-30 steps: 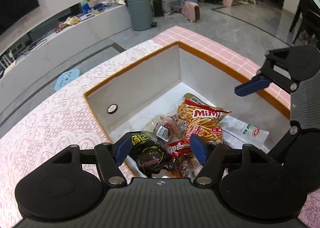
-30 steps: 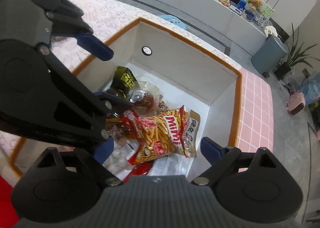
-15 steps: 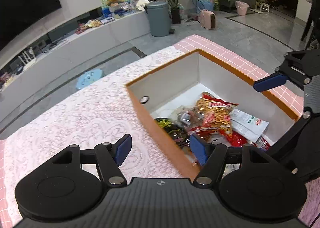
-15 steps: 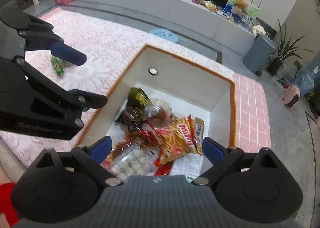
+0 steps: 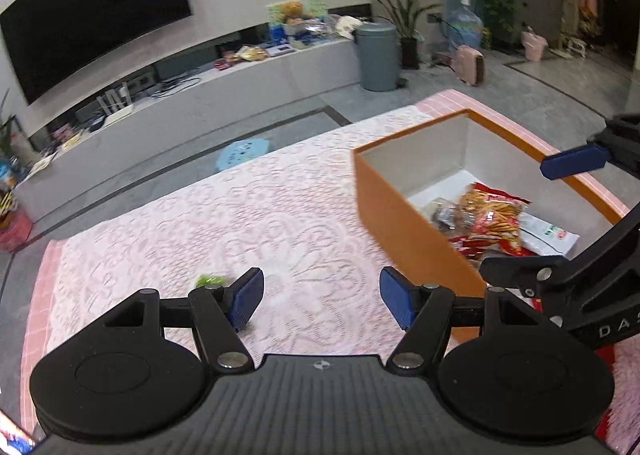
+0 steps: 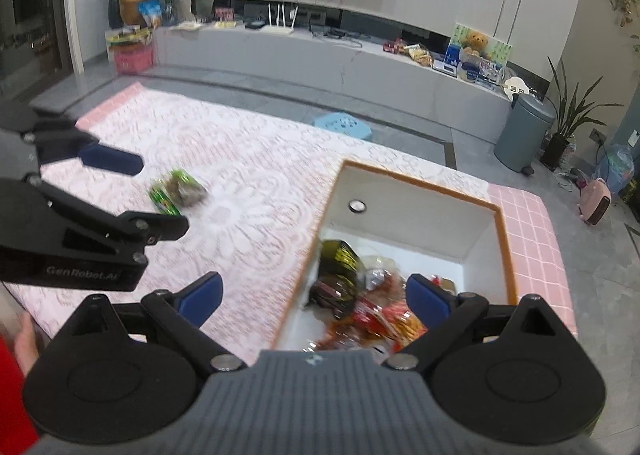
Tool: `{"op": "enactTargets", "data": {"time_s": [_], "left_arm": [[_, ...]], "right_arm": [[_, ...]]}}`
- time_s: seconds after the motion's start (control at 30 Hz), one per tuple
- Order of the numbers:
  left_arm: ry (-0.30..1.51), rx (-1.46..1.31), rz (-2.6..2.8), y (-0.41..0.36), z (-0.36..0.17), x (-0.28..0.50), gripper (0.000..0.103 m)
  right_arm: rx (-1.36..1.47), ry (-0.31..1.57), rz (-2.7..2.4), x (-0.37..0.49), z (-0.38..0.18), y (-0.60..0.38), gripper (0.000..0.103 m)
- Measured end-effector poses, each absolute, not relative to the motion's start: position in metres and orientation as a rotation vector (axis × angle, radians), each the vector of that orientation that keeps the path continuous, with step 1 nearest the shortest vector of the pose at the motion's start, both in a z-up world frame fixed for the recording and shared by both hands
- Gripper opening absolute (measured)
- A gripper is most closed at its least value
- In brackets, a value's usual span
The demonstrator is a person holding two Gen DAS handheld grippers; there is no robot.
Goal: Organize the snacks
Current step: 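Move both tools back out of the orange box toward the green snacks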
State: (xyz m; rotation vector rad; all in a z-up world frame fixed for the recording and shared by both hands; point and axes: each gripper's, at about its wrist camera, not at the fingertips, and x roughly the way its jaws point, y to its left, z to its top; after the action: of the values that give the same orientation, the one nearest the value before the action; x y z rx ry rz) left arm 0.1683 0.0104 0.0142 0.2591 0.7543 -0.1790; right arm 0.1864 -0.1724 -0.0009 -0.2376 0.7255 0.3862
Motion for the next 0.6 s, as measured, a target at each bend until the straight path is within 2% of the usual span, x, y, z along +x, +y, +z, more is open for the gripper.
{"op": "enactTargets", "data": {"time_s": [0.37, 0.6], "left_arm": [[0.715, 0.05, -0.046, 0.089, 0.009, 0.15, 0.078], [0.729, -0.021, -0.026, 0.119, -0.013, 0.146, 0.078]], "right_arm": [[-0.087, 0.624, 0.413, 0.165, -0.019, -0.132, 0.096], [-0.069, 0.538, 0.463, 0.15, -0.042, -0.099, 0.096]]}}
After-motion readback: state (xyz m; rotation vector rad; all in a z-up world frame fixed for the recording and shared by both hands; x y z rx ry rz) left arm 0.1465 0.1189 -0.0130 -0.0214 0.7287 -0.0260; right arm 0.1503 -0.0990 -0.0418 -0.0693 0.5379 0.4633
